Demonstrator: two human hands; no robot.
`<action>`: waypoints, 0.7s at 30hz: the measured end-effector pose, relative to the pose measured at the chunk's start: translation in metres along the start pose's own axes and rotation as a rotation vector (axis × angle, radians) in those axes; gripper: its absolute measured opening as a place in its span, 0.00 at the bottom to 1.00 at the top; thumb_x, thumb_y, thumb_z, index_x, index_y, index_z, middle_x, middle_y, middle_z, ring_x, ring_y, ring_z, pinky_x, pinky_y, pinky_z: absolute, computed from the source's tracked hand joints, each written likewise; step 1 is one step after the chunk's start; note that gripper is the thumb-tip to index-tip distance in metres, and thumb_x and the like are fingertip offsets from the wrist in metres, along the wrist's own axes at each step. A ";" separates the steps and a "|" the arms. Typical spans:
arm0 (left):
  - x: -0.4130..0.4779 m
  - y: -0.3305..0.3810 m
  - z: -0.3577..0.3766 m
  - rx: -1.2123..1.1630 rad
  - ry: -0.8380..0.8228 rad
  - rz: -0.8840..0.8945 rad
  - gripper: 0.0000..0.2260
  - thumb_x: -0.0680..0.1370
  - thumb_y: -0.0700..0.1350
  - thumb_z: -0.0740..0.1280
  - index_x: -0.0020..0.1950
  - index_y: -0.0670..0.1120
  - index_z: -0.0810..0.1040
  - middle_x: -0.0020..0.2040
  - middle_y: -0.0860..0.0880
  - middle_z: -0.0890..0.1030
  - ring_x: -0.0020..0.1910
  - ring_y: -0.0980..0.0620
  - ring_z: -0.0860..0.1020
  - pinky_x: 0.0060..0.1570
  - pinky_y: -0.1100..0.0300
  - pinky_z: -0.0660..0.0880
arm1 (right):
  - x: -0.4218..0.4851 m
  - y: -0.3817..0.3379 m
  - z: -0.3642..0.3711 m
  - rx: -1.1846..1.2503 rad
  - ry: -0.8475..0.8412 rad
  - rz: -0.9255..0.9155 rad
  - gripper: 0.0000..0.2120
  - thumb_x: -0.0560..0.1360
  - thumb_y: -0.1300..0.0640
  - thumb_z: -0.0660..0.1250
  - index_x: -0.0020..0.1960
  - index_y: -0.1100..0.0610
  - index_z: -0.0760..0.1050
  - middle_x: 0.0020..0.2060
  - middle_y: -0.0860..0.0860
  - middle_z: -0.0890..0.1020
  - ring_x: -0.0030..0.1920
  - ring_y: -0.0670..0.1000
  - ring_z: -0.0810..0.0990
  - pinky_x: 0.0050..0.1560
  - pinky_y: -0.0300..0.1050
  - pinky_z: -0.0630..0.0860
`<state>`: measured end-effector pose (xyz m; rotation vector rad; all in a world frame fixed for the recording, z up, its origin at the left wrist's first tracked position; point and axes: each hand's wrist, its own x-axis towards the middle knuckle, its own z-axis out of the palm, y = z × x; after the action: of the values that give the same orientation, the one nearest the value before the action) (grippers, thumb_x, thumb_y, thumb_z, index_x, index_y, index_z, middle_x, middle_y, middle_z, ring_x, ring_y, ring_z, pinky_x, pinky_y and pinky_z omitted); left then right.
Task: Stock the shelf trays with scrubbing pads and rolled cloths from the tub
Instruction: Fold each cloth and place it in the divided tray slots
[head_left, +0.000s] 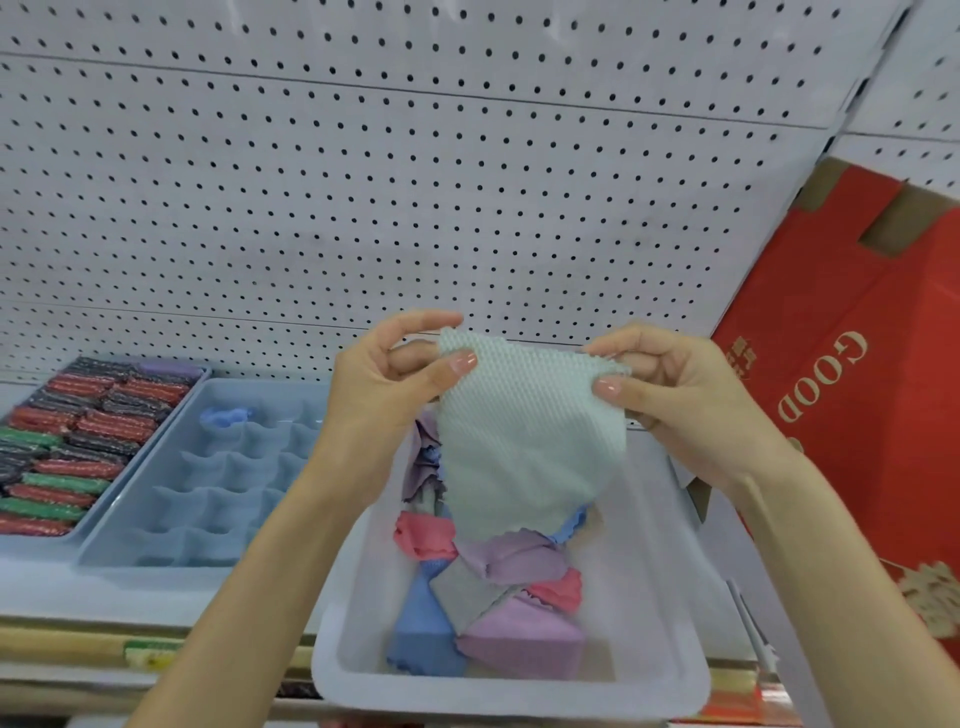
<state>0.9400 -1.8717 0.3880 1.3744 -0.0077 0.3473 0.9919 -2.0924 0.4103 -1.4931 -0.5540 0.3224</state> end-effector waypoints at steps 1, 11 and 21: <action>0.001 0.004 -0.002 0.042 -0.047 -0.022 0.13 0.64 0.44 0.72 0.49 0.47 0.82 0.36 0.47 0.82 0.34 0.56 0.79 0.37 0.67 0.74 | -0.001 -0.003 -0.002 -0.006 -0.058 0.013 0.10 0.61 0.61 0.73 0.42 0.53 0.84 0.37 0.51 0.85 0.37 0.48 0.83 0.40 0.36 0.78; -0.001 0.029 -0.015 0.081 -0.354 -0.074 0.08 0.64 0.38 0.78 0.36 0.49 0.81 0.28 0.49 0.79 0.25 0.54 0.77 0.27 0.66 0.73 | -0.008 -0.028 -0.008 -0.349 -0.241 -0.039 0.04 0.66 0.52 0.74 0.39 0.52 0.83 0.31 0.54 0.80 0.30 0.44 0.74 0.32 0.31 0.71; -0.003 0.047 0.030 -0.235 -0.461 0.043 0.05 0.70 0.43 0.70 0.34 0.51 0.80 0.35 0.48 0.80 0.35 0.49 0.77 0.32 0.64 0.74 | 0.010 -0.052 0.040 -0.119 -0.321 -0.407 0.05 0.65 0.54 0.76 0.40 0.47 0.83 0.44 0.44 0.77 0.49 0.48 0.76 0.52 0.45 0.75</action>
<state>0.9318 -1.8940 0.4387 1.1958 -0.4468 0.0556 0.9723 -2.0572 0.4627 -1.4097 -1.1311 0.2121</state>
